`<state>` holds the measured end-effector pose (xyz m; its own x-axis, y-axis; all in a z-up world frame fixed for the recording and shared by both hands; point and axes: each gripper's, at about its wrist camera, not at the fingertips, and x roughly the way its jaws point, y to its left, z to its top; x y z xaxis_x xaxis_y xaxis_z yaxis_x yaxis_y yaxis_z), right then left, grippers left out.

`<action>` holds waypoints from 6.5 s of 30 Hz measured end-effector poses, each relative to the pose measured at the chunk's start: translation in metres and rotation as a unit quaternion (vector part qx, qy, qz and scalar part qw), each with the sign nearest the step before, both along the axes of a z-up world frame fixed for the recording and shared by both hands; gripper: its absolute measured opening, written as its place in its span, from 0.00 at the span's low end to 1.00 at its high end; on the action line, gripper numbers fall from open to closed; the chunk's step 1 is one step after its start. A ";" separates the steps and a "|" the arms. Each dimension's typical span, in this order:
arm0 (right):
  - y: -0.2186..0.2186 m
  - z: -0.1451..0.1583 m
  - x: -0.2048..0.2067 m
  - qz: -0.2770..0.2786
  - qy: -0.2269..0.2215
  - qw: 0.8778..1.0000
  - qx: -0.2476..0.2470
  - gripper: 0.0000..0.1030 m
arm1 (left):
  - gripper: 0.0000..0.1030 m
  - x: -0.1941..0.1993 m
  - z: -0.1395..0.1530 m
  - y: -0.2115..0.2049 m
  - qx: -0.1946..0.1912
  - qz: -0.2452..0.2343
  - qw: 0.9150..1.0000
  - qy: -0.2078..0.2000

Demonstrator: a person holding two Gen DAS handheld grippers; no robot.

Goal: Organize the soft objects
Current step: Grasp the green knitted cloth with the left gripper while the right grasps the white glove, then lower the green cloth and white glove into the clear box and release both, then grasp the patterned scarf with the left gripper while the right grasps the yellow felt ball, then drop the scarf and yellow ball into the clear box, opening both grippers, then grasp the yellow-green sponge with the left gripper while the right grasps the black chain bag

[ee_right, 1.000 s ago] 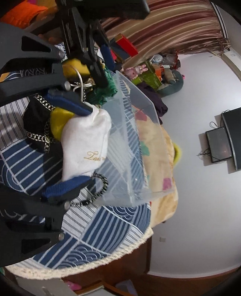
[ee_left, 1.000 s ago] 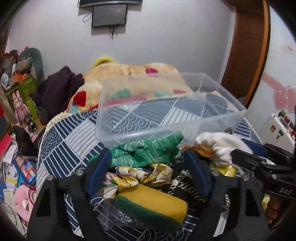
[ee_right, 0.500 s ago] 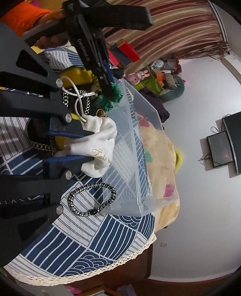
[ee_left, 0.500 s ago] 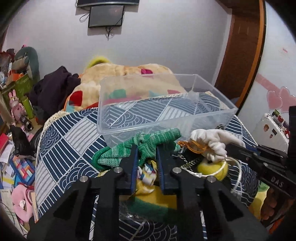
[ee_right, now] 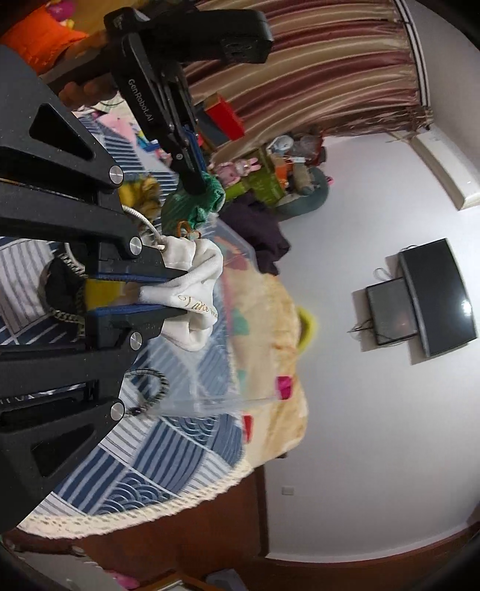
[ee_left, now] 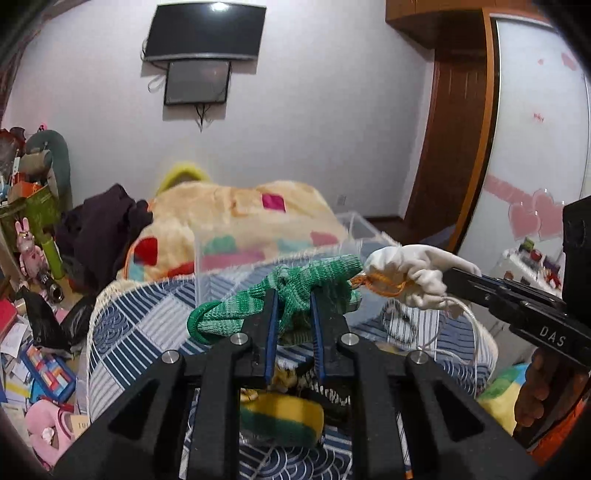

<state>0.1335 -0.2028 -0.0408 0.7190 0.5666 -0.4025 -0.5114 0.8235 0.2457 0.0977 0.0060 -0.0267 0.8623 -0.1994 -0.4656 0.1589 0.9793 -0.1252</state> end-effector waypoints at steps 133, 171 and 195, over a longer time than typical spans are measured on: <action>0.066 -0.011 0.066 0.018 0.022 0.997 -0.066 0.32 | 0.15 0.077 -0.026 0.046 -0.072 0.010 0.995 0.069; 0.056 -0.015 0.054 0.015 0.018 0.993 -0.117 0.67 | 0.67 0.036 -0.033 0.045 -0.022 0.031 0.997 0.071; 0.066 -0.082 0.022 0.073 0.114 0.982 -0.135 0.39 | 0.70 0.014 -0.080 0.016 -0.003 0.001 0.991 0.136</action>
